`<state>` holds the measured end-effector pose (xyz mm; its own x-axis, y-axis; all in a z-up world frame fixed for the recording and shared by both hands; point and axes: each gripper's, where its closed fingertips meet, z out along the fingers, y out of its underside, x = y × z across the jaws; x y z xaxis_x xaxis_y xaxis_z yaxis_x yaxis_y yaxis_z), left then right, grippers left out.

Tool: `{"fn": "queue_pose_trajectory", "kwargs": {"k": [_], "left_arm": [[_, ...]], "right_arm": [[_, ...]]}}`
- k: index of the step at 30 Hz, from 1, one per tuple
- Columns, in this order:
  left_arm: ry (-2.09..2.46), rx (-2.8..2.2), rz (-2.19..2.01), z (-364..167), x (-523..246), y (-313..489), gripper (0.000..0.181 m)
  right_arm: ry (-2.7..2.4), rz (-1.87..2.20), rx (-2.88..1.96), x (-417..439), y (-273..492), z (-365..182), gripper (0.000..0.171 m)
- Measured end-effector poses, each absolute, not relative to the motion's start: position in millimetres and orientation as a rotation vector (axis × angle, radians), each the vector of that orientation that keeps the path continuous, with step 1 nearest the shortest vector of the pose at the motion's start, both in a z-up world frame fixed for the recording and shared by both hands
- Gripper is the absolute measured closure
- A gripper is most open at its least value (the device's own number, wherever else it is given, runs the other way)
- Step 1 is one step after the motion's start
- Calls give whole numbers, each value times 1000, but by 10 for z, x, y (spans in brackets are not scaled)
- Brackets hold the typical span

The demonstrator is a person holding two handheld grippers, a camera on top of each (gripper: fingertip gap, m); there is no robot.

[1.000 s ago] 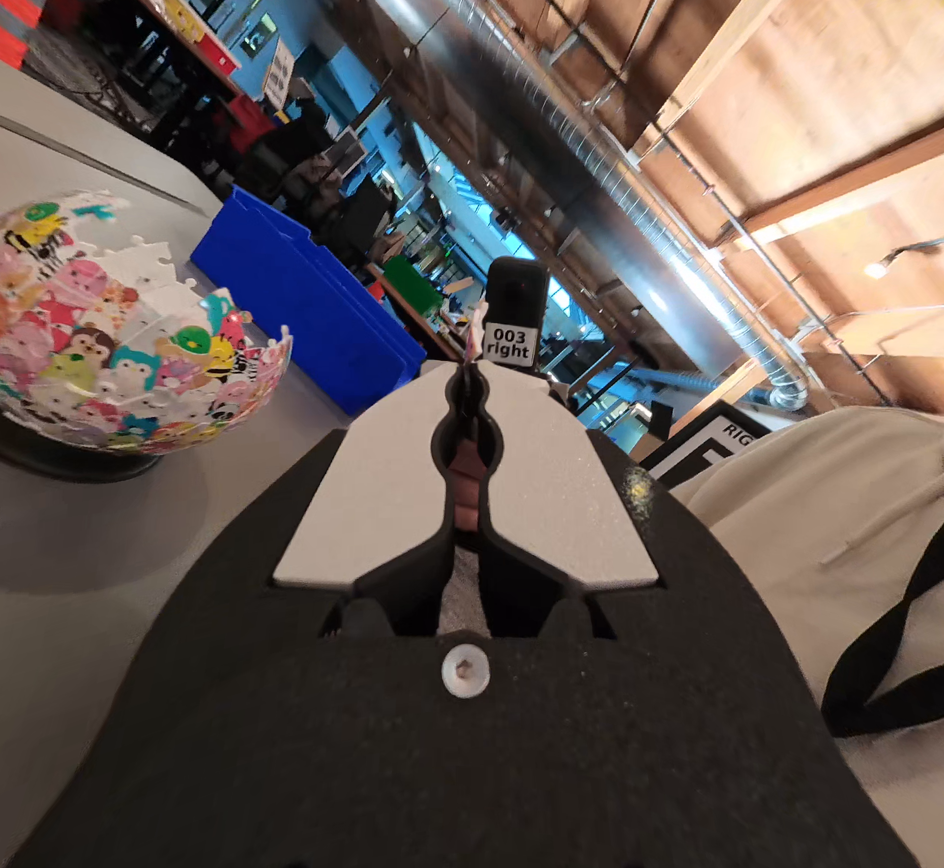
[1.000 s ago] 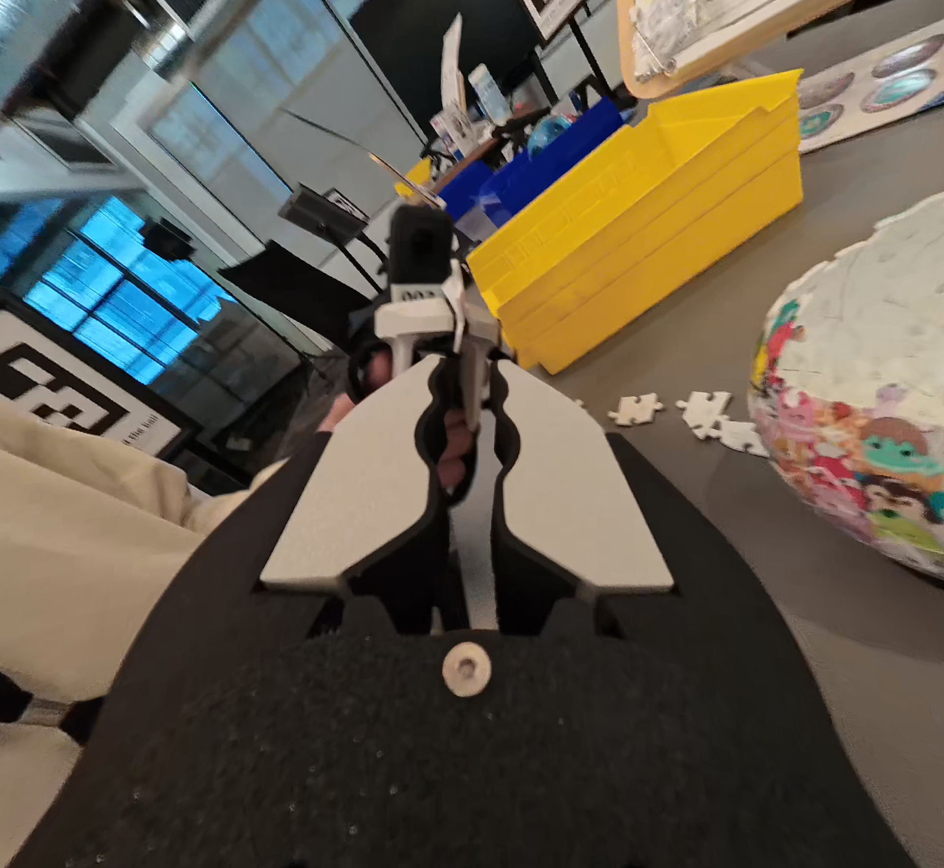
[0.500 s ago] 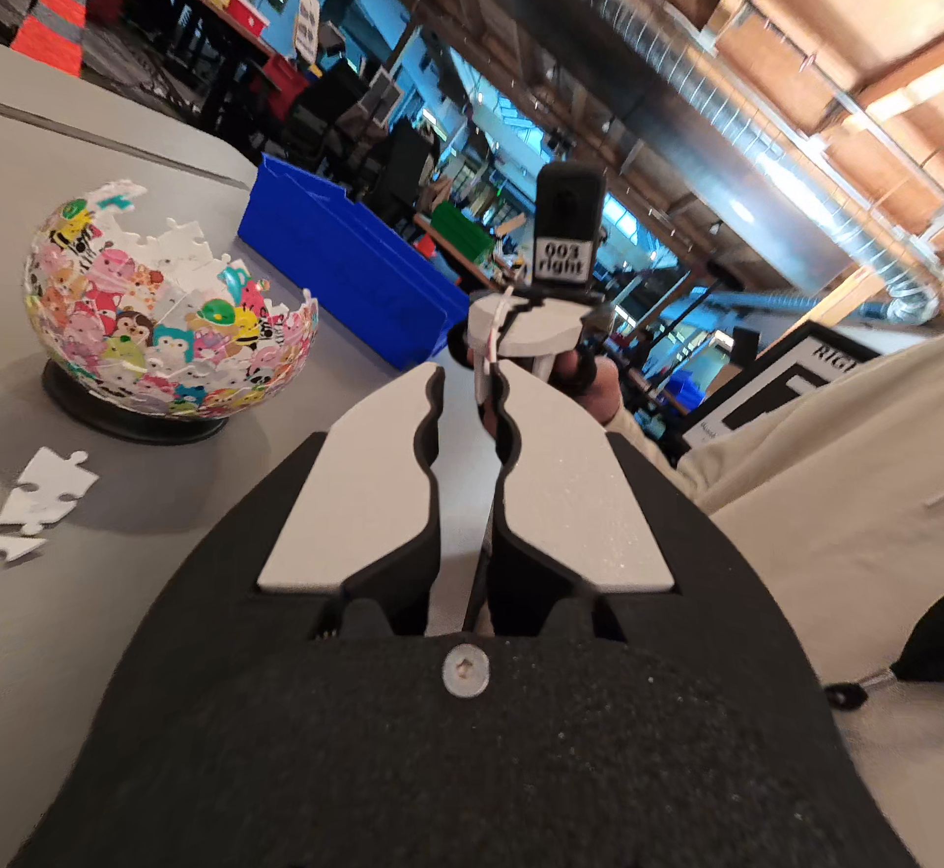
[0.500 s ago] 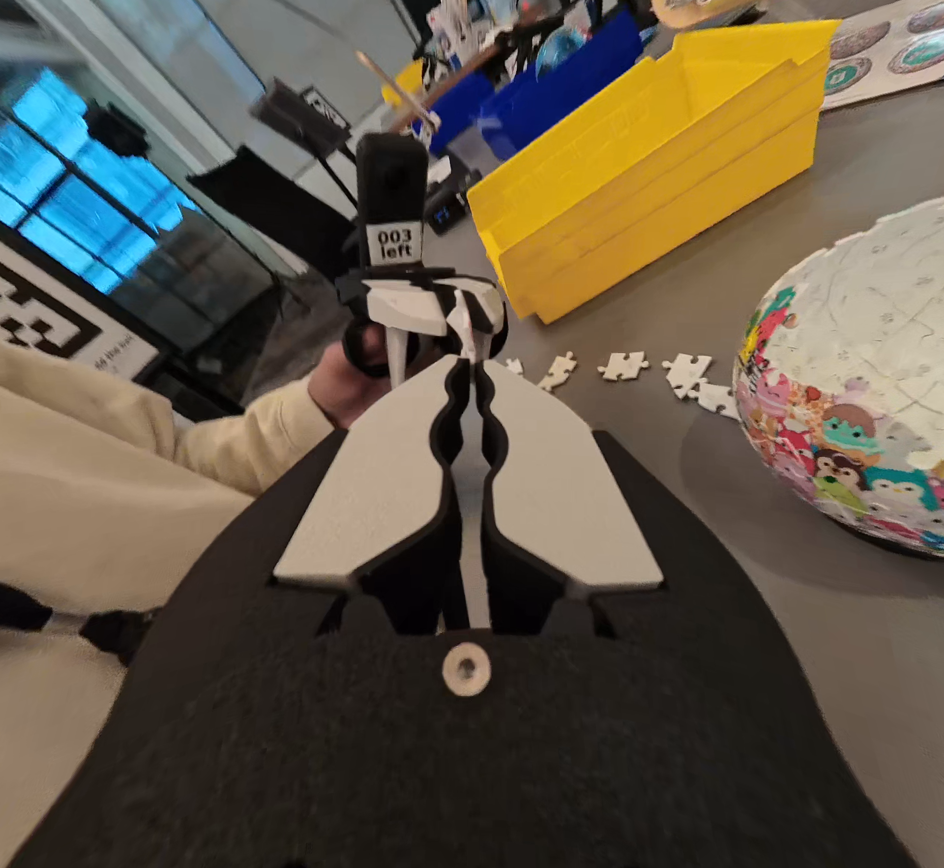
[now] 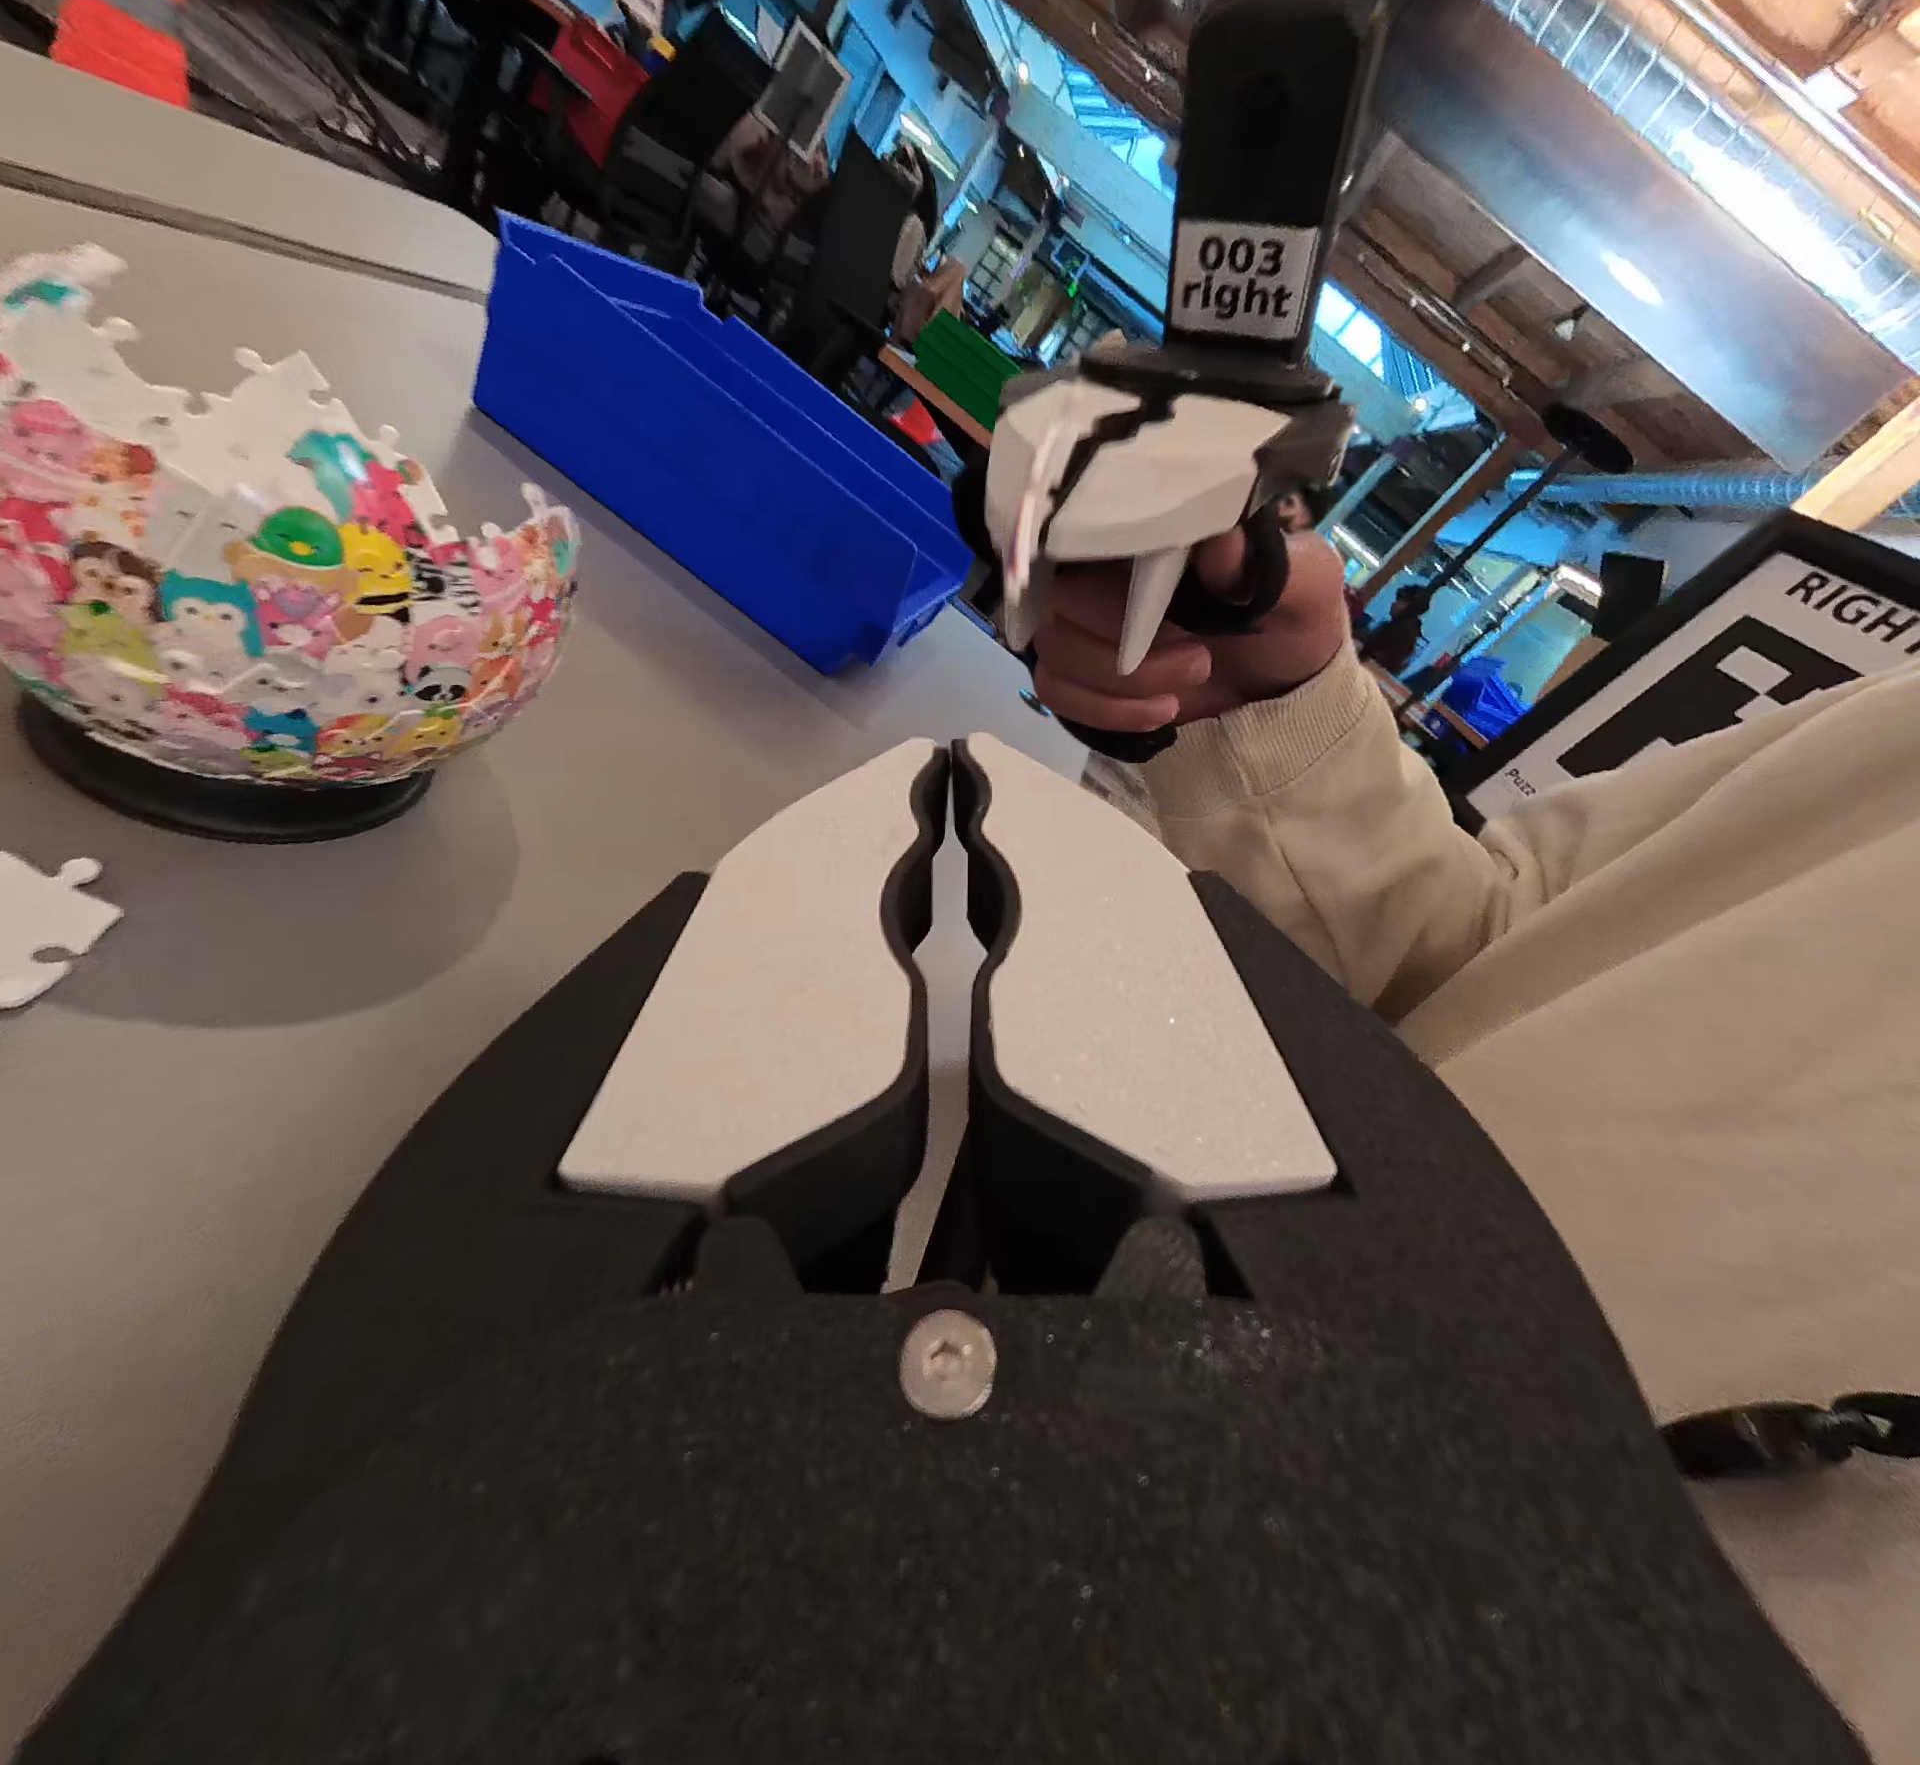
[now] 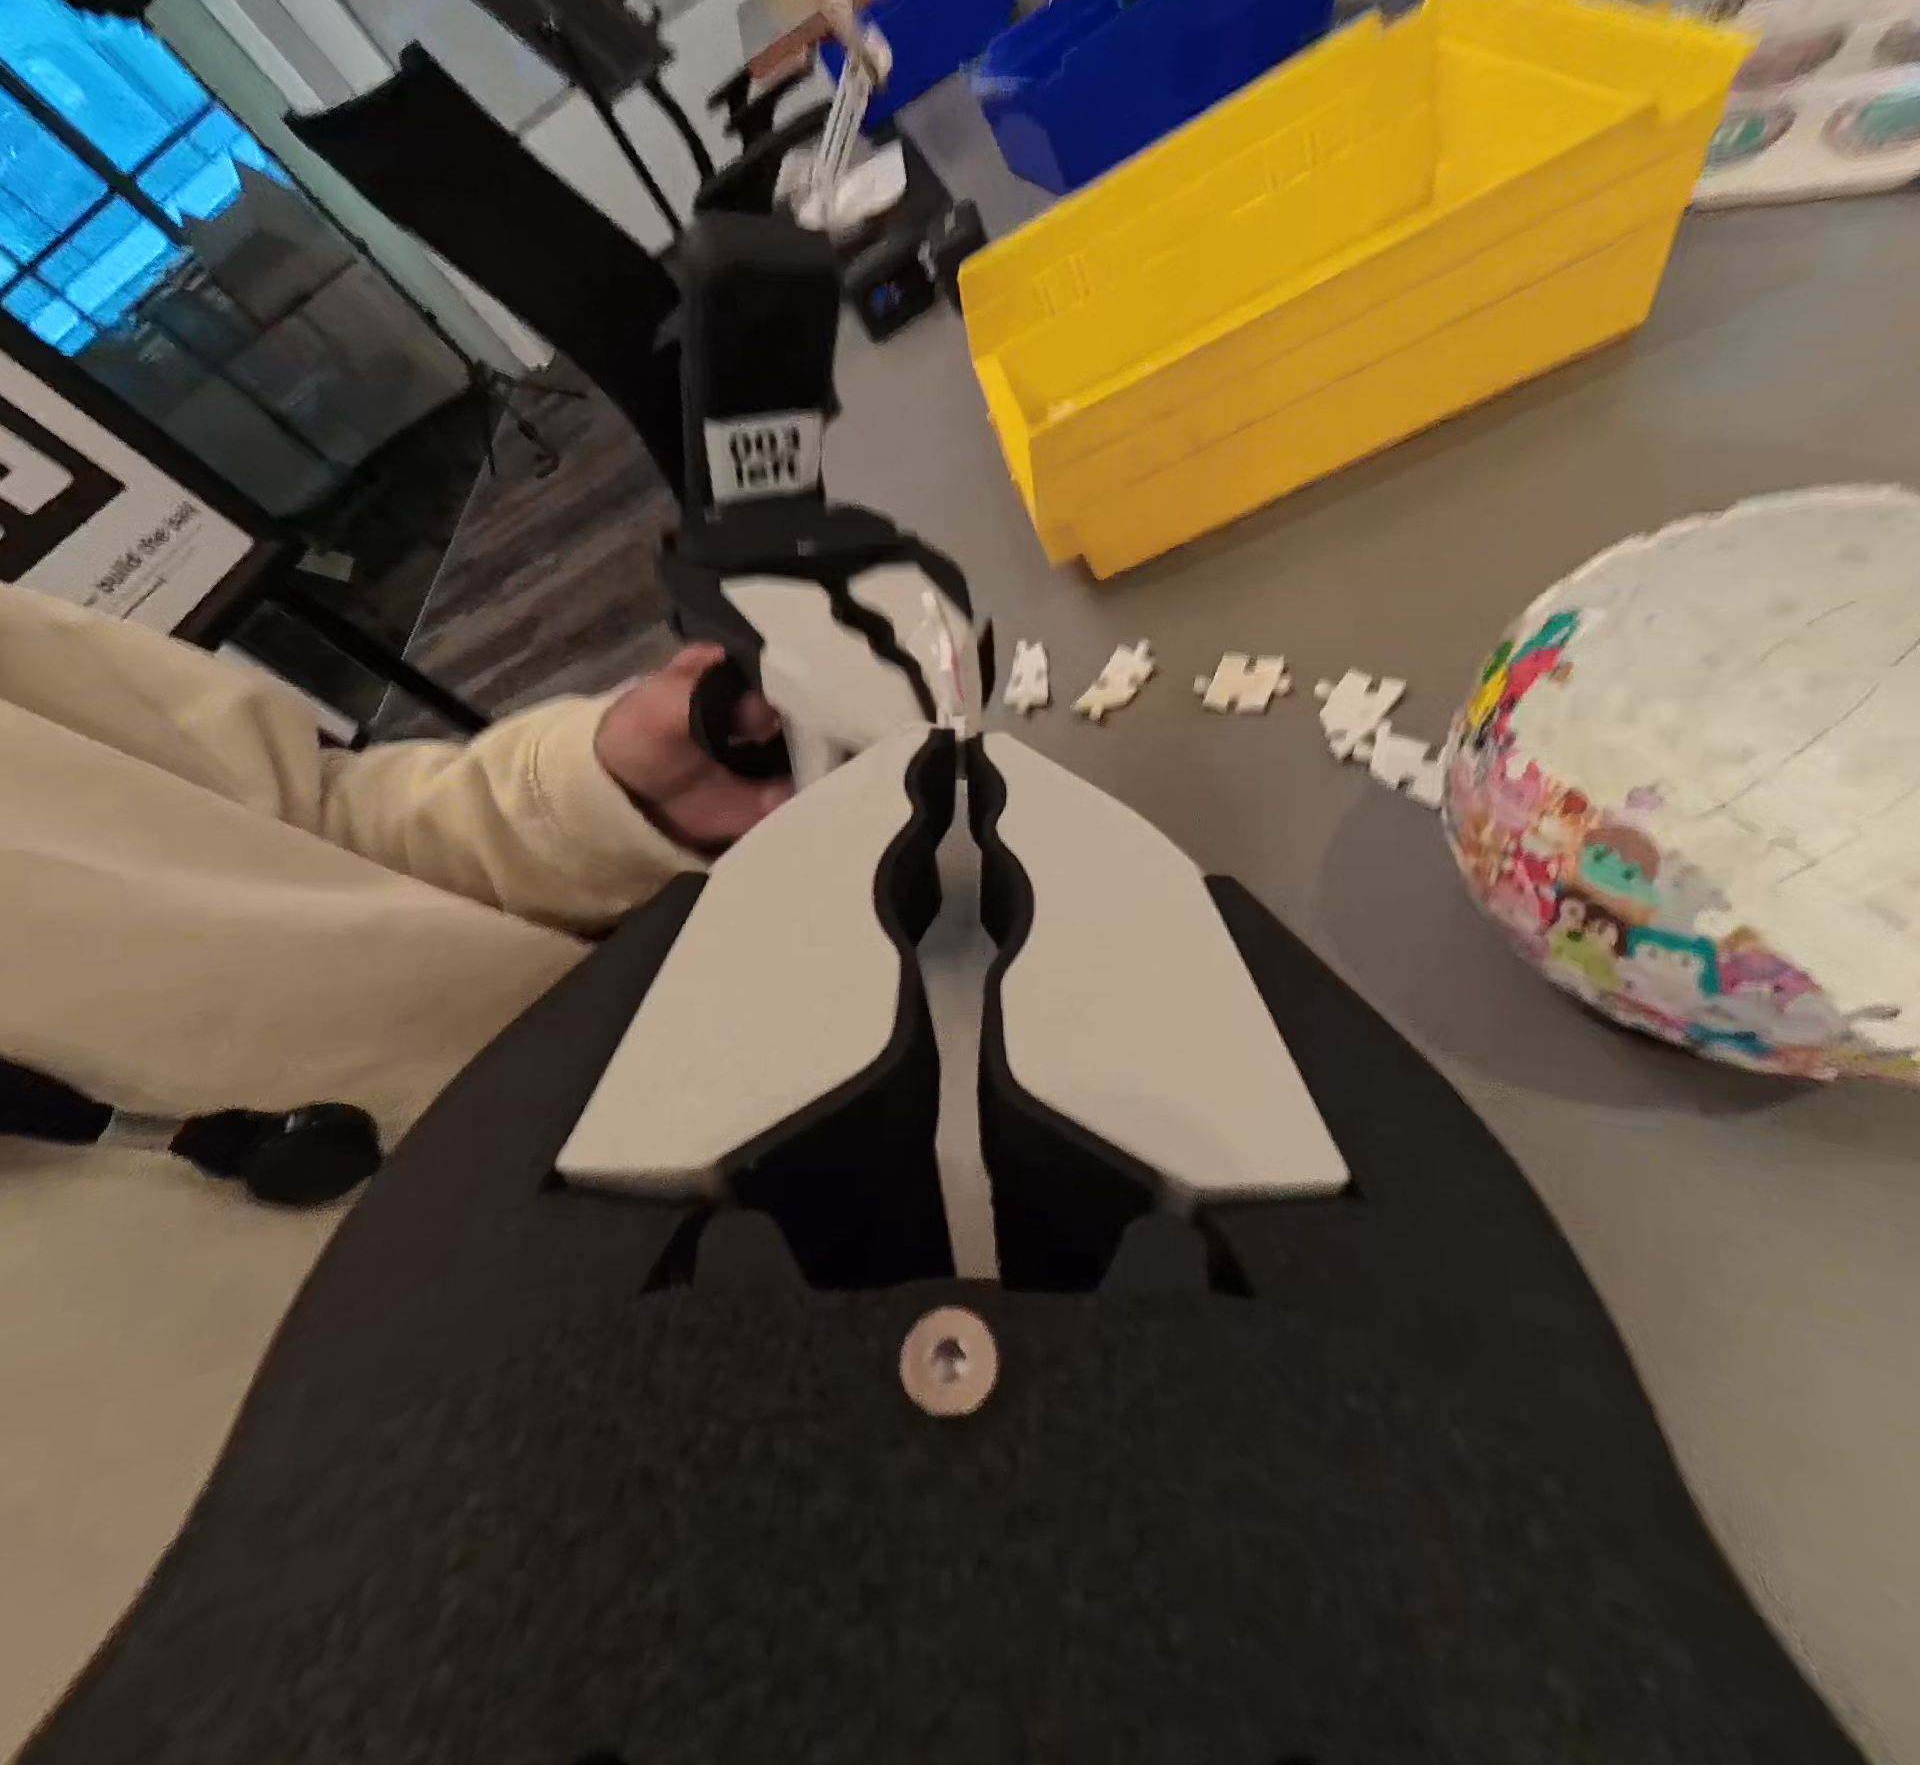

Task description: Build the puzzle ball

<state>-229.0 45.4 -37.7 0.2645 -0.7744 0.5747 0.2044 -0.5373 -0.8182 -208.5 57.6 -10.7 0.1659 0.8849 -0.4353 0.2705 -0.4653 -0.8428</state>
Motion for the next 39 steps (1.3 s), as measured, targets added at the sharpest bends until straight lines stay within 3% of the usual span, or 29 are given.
{"fn": "queue_pose_trajectory", "kwargs": {"k": [6,11,14,20,28,39], "left_arm": [[730,-1704,-1319,-323,-2256,344,162],[915,-1752,-1234,-430,-2088,175,163],[936,-1742,-1247,-467,-2028,73,179],[798,-1676,-1306,-421,-2041,21,179],[418,-1444,-1523,-121,-2073,53,180],[380,-1385,-1468,-48,-2098,2,180]], "right_arm": [[-1451,1083,-1958,-1980,364,-428,169],[-1734,917,-1945,-1987,123,-510,169],[-1766,849,-1926,-1981,98,-481,168],[-1630,973,-1875,-2028,61,-404,169],[-1062,1463,-1689,-2125,111,-46,168],[-940,1405,-1649,-2158,24,-56,168]]}}
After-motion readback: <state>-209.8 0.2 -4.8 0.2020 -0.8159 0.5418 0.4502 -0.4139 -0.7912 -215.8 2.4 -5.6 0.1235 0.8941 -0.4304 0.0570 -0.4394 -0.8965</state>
